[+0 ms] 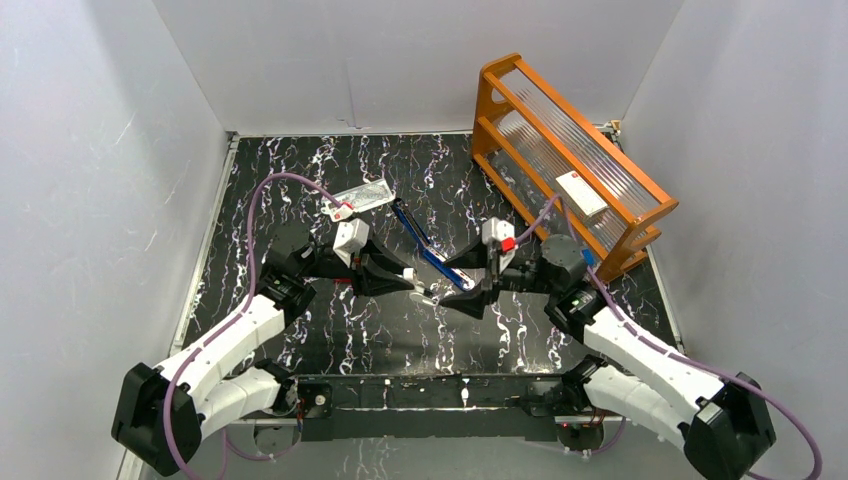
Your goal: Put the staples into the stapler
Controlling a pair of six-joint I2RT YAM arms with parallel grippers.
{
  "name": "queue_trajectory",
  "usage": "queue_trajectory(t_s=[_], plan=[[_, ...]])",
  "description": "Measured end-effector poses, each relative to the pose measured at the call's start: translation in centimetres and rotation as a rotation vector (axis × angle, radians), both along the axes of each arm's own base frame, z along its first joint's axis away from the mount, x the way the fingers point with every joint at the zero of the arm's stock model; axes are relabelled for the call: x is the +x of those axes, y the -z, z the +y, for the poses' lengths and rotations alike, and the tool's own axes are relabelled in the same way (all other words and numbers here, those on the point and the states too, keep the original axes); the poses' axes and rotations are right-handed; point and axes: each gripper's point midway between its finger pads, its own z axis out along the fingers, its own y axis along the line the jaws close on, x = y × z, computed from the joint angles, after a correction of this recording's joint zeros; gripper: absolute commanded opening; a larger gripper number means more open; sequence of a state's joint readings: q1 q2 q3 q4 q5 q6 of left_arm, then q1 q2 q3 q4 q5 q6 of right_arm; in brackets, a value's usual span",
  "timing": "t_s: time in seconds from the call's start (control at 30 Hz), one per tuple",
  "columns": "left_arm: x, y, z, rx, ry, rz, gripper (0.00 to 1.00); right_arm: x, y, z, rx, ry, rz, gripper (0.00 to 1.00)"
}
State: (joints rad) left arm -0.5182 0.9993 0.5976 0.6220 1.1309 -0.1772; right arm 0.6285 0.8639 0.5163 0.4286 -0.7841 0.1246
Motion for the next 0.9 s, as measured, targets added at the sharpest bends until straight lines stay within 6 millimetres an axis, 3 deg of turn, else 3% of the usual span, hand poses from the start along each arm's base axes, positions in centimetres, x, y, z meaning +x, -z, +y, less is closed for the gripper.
queue_trajectory(t_s=[0.2,0.4,0.57,0.8,0.9], plan=[[-0.2,0.0,0.0,0.000,0.015,0.004,0.00,-2.8,0.7,3.1,-0.023,-0.109,-0.063,0.79],[-0.4,0.1,0.0,0.002,0.027,0.007,0.00,-2.9,1.1,5.5,-0.025,-0.070,-0.083,0.68],[-0.5,0.1,0.0,0.001,0.035,0.004,0.00,-1.8,1.1,5.9,-0.022,-0.001,-0.090,0.46],[-0.5,0.0,0.0,-0.001,0.032,-0.002,0.00,-1.8,1.2,5.9,-0.032,0.003,-0.110,0.31],[-0.4,-0.1,0.0,-0.003,0.030,-0.008,0.11,-2.0,1.2,5.7,-0.037,0.000,-0.115,0.29]])
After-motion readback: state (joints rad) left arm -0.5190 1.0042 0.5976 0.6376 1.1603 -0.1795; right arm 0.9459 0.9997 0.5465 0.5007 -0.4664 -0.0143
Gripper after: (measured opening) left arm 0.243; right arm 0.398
